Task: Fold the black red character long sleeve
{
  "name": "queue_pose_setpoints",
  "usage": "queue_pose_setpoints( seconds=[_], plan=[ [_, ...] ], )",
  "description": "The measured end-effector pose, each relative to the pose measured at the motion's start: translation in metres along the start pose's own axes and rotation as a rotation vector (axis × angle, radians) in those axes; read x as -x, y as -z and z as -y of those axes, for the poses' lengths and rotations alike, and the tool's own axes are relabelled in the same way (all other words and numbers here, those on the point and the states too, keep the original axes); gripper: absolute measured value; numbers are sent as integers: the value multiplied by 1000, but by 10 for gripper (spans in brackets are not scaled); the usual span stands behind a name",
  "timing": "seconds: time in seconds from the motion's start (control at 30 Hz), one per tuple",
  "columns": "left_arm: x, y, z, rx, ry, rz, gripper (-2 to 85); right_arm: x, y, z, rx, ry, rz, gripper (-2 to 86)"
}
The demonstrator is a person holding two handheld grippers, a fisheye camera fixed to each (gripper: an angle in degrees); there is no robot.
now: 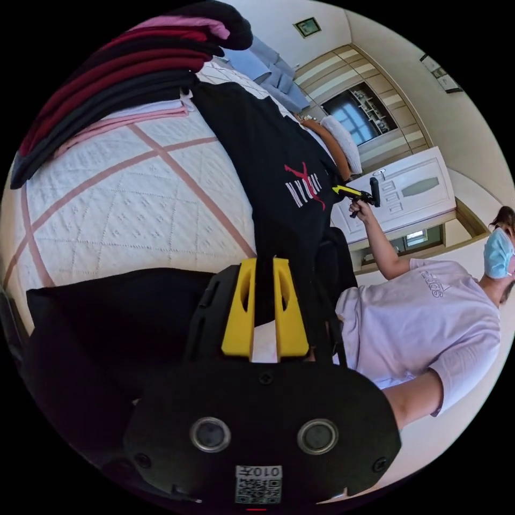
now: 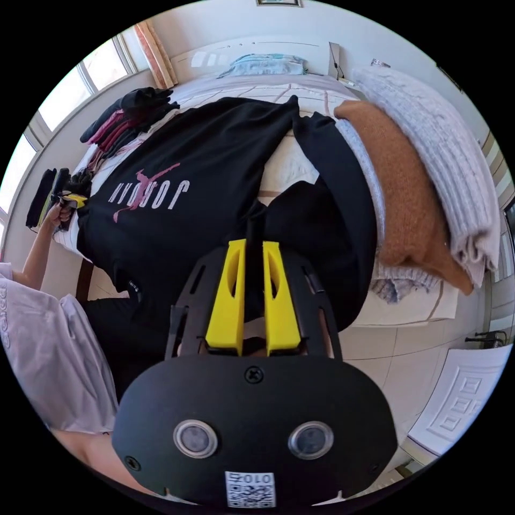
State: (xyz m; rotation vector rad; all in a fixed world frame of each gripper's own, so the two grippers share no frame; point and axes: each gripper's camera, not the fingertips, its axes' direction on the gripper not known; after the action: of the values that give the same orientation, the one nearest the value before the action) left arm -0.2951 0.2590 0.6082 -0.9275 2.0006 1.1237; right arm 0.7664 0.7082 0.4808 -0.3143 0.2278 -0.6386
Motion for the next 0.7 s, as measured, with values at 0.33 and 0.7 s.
queue_pose_setpoints(
  seconds=[0.33, 0.7],
  plan=[
    [-98, 36, 86, -233, -92, 535, 110, -4, 55, 110, -220, 56, -40, 127],
    [-33, -78, 177, -232, 173, 598, 49, -89, -68, 344, -116, -80, -71, 109]
  ],
)
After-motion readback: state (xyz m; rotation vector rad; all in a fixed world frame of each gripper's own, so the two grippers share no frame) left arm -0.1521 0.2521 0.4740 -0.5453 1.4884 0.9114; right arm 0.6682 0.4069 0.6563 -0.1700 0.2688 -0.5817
